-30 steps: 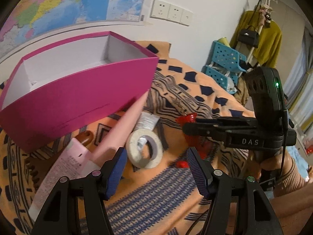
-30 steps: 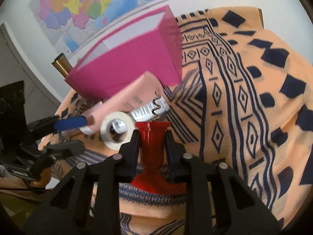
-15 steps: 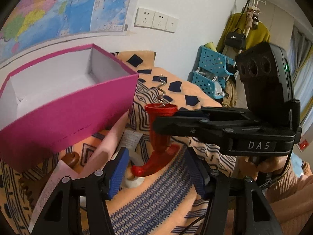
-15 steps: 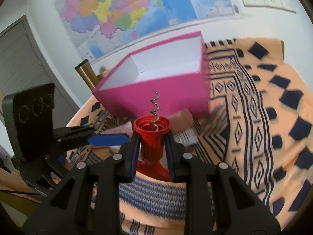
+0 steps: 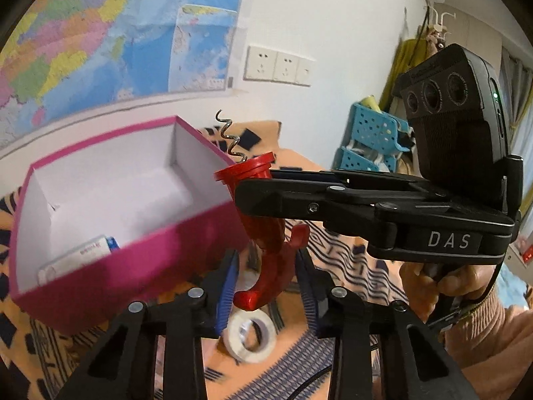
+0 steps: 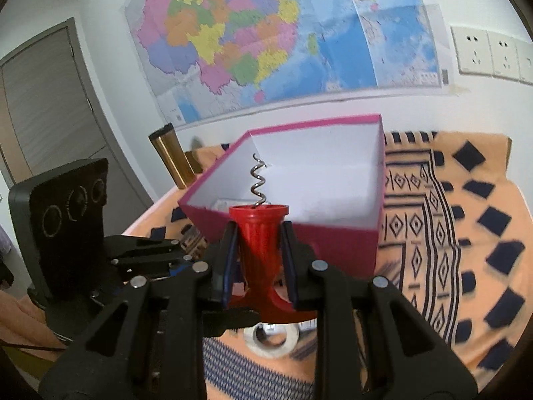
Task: Organize rigid objects
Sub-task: 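Carry the red corkscrew with the right gripper into the pink box and release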
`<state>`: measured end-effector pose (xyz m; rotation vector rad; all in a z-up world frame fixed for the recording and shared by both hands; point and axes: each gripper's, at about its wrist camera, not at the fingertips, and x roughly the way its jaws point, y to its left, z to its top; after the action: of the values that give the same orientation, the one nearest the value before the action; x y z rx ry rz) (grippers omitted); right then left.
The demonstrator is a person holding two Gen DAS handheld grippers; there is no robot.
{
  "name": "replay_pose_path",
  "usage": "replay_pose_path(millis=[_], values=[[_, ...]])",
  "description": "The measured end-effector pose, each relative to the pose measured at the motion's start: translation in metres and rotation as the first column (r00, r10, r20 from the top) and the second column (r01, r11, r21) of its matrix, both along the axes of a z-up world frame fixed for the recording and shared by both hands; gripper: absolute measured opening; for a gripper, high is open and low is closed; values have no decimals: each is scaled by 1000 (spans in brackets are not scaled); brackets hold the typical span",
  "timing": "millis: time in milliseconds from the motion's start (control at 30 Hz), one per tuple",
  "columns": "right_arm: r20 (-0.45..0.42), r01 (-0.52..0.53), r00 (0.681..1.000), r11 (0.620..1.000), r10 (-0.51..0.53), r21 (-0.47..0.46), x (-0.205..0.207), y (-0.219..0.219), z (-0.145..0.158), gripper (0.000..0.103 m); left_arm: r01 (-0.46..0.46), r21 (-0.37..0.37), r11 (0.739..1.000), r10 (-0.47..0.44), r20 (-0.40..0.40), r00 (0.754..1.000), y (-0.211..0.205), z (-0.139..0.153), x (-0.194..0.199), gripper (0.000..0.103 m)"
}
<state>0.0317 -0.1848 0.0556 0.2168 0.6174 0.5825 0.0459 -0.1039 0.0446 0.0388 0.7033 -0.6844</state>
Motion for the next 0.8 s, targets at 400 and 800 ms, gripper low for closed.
replay_pose_path(millis=[400,800], values=[[26,-17,1000,999,16,34,46,-1,21,27,-37,1,999,37,3,999,1,12,45,23],[-31,-4,1000,1000,4,28,94,-3,12,27,-73,58,996,75,-36,997,-3,11,88,23]])
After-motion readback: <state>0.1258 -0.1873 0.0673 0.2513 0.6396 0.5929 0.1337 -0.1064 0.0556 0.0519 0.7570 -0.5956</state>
